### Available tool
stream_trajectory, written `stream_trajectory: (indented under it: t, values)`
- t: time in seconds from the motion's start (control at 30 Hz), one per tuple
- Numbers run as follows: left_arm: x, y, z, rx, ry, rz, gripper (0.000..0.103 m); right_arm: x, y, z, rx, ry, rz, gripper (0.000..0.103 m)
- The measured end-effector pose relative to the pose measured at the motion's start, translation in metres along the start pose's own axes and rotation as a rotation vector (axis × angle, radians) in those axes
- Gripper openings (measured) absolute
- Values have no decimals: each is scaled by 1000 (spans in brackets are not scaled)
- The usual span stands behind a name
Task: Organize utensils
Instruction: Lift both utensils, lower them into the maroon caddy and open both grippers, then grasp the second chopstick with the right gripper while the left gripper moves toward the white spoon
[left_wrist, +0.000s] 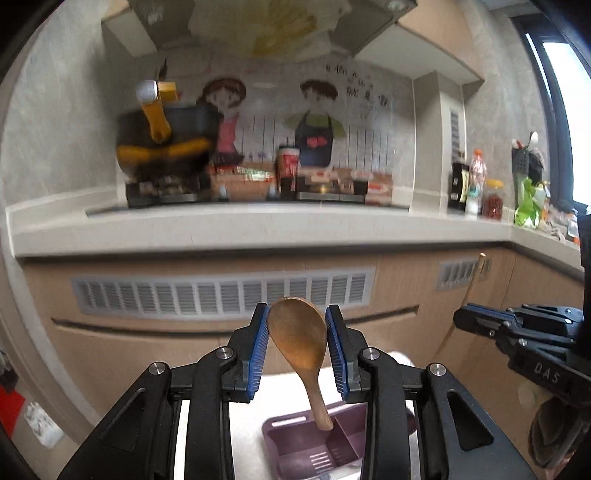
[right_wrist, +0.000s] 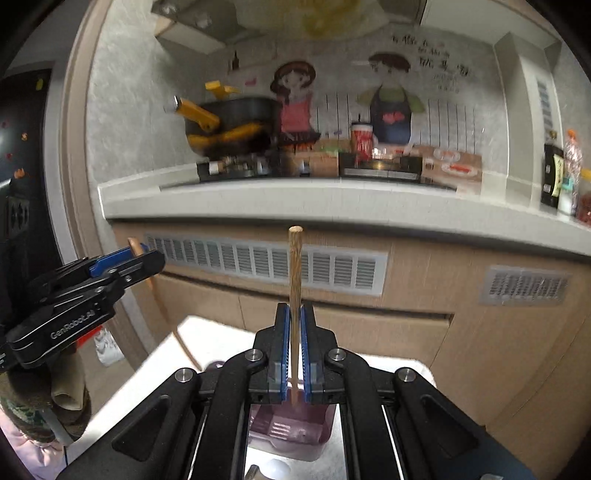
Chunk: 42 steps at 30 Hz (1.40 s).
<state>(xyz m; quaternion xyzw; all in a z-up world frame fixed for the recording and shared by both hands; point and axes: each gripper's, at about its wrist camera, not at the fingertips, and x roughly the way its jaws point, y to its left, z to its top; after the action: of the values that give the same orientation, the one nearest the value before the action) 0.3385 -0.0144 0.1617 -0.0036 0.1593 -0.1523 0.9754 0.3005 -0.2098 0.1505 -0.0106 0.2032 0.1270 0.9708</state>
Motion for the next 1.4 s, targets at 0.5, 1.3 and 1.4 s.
stream_trajectory:
  t: [0.5,1.3,1.4]
  values:
    - [71,0,-98,-68,286,-18,60,56,-6,-86,5,214,-7,59]
    - [-61,9,-235,-85,491,95,73,-8,4,-226,-196,458,-226,101]
    - [-67,17,-250,-119,521,105,73,-15,7,-234,-176,464,-144,76]
